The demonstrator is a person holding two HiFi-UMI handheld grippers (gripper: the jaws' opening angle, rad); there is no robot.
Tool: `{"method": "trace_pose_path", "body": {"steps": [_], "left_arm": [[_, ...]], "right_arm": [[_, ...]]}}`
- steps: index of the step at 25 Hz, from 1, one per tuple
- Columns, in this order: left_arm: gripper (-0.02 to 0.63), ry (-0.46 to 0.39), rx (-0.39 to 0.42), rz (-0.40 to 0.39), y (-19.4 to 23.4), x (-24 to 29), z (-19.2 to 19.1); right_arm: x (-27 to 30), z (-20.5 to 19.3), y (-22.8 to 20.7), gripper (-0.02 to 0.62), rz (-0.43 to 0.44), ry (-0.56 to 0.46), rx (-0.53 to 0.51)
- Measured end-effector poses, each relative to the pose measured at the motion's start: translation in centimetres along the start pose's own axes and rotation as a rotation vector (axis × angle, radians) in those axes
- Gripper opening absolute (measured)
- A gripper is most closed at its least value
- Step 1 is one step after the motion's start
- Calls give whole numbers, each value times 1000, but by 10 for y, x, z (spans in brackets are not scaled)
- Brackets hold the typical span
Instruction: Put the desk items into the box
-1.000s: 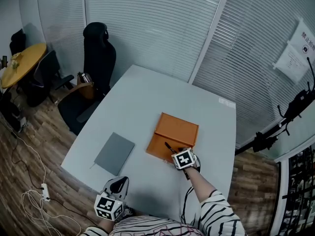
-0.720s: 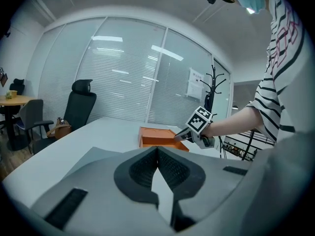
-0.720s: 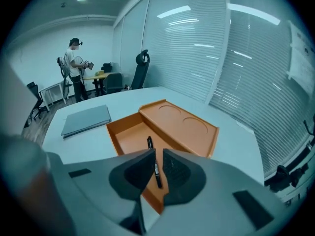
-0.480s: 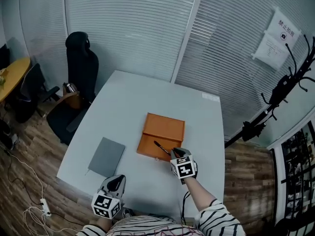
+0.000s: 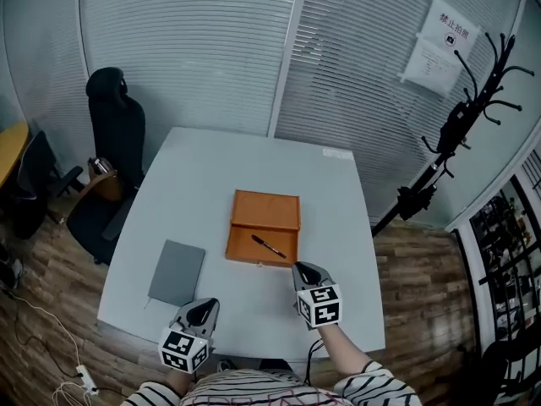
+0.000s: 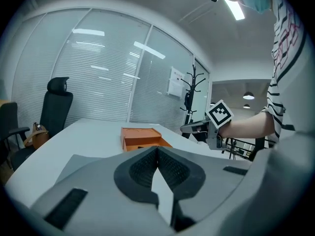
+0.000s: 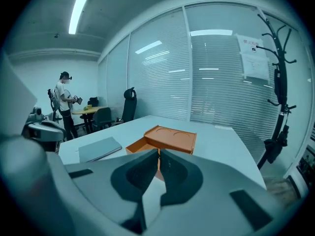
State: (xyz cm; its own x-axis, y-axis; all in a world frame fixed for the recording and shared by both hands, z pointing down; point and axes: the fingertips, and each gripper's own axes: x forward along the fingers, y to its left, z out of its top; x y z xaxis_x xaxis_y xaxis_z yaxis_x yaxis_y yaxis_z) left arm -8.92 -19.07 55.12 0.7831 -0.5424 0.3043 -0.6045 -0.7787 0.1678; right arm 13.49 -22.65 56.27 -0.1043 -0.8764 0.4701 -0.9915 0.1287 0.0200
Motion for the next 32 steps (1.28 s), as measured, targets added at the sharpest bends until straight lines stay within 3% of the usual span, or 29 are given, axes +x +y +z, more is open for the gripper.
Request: {"method": "trace_pose_path", "body": {"steps": [7,16,32], "left_arm": [[21,6,41,-59,-5,-8,-1],[21,-6,51,-79,-8,-26,-10],[21,-14,38,-104,-19,-36,-19]], "right_arm": [[-49,-20,17,32,-51,-46,65],[-96,-46,37,26,-114,-93,183],[-117,-56,67,26,-103,-99,172]]}}
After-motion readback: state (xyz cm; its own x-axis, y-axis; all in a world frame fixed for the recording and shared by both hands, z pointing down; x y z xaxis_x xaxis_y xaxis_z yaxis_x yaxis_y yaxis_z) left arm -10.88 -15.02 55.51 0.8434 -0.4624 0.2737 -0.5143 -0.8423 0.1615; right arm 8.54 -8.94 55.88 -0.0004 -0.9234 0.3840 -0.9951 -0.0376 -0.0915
